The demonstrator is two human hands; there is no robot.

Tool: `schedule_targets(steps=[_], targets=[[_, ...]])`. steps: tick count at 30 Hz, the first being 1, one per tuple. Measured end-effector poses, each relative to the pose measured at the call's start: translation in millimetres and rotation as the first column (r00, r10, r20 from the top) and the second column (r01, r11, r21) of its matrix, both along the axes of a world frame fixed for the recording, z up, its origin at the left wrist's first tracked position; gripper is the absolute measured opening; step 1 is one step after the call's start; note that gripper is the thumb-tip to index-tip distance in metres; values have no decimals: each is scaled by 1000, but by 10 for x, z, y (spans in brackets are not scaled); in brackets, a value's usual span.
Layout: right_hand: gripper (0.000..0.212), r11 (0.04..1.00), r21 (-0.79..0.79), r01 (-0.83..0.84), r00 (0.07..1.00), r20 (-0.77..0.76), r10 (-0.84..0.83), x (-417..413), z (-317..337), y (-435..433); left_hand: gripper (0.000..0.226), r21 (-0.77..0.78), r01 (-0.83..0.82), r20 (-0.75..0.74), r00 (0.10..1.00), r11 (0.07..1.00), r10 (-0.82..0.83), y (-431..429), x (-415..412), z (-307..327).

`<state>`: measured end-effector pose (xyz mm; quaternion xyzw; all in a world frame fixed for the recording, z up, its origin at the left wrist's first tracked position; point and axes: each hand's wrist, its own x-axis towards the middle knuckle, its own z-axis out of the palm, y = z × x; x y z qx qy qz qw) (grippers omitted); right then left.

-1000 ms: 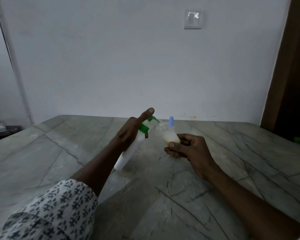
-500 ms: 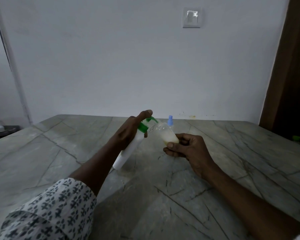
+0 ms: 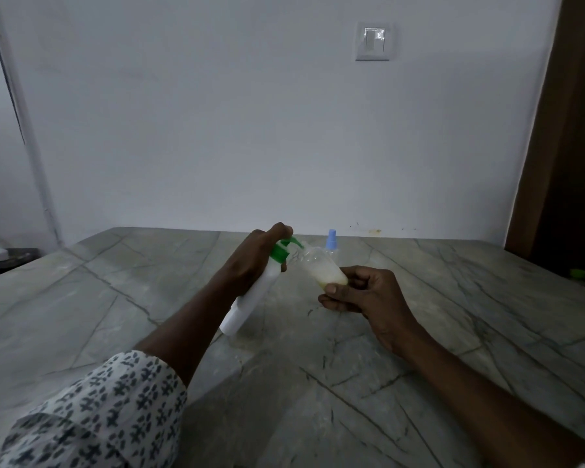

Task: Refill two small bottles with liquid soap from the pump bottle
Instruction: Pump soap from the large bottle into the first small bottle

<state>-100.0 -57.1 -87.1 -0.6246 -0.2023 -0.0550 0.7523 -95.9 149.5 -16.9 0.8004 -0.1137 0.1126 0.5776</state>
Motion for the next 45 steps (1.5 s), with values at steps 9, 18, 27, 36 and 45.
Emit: schedule_targets(steps=[9, 18, 27, 36, 45], targets=[[44, 999, 42, 7, 1000, 18, -7, -23, 31, 21, 81, 47, -18, 38, 999, 999, 16, 22, -6, -21], [40, 1000, -7, 13, 1000, 11, -12, -17, 10, 10, 50, -1, -23, 25, 999, 1000, 23, -4, 7, -15], [42, 1000, 21, 11, 1000, 10, -11, -9, 30, 7, 80, 78, -44, 48, 998, 996, 41, 27, 42, -41], [37, 1000, 2, 5, 1000, 3, -5, -15, 17, 13, 55, 32, -40, 39, 998, 999, 39, 16, 59, -49], [39, 999, 40, 5, 1000, 2, -5, -7, 25, 7, 81, 64, -41, 68, 997, 997, 37, 16, 72, -61]])
